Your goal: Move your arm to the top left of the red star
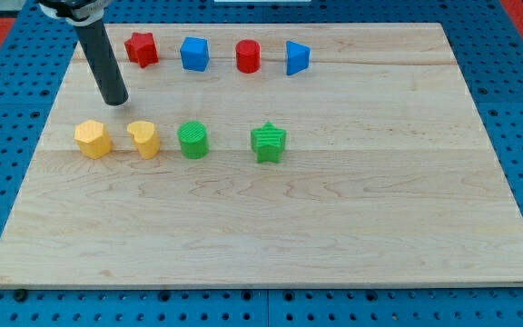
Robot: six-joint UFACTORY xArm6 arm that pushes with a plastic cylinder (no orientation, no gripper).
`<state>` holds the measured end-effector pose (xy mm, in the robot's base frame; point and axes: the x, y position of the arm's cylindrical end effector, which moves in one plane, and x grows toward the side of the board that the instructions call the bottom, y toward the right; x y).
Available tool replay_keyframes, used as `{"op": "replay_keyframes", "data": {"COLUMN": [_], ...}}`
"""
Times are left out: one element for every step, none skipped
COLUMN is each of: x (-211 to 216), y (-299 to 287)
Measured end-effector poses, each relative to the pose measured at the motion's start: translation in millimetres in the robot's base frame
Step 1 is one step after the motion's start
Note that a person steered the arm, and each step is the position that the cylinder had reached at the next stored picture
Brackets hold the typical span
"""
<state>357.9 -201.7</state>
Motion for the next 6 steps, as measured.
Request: {"op": "replay_keyframes", "data": {"x": [-12.8, -75.6, -130.8, -166.0, -165.0, -164.7], "y": [-37.2, -70.8, -80.3, -51.0, 19.5, 101.5]}}
